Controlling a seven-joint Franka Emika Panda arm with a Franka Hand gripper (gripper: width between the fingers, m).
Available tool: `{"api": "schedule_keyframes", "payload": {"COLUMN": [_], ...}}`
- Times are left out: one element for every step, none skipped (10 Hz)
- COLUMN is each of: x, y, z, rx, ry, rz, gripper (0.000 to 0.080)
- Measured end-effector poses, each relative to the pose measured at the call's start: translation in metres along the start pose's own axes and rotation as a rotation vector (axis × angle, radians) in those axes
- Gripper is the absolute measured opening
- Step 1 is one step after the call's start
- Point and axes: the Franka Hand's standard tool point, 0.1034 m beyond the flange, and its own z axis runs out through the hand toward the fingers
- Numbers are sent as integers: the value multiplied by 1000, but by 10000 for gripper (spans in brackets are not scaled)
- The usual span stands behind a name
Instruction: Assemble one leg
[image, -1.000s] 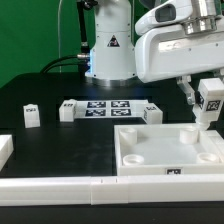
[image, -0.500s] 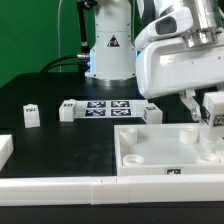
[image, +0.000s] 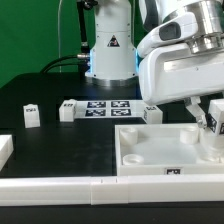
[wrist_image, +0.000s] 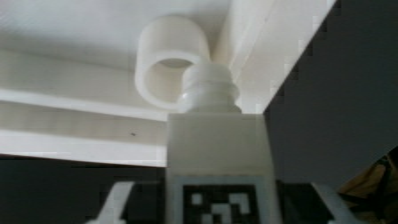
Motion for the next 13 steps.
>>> {"api": "schedule_keyframes", "payload": {"x": [0, 0, 0, 1, 2, -4, -10, -12, -12, -12, -12, -12, -13], "y": [3, 5, 6, 7, 9, 11, 13, 13, 13, 13, 12, 12, 12], "z": [0, 0, 1, 1, 2, 8, 12, 13, 14, 14, 14, 14, 15], "rx": [-5, -10, -13, -16, -24, -24, -24, -23, -23, -23, -23, -22, -20], "ry": [14, 27, 39, 52, 82, 77, 66, 63, 63, 65, 68, 64, 54], "rz": [3, 6, 8, 10, 14, 20, 26, 27, 27, 27, 26, 26, 27], "gripper": [290, 290, 290, 290, 290, 290, 290, 290, 290, 290, 290, 290, 290]}}
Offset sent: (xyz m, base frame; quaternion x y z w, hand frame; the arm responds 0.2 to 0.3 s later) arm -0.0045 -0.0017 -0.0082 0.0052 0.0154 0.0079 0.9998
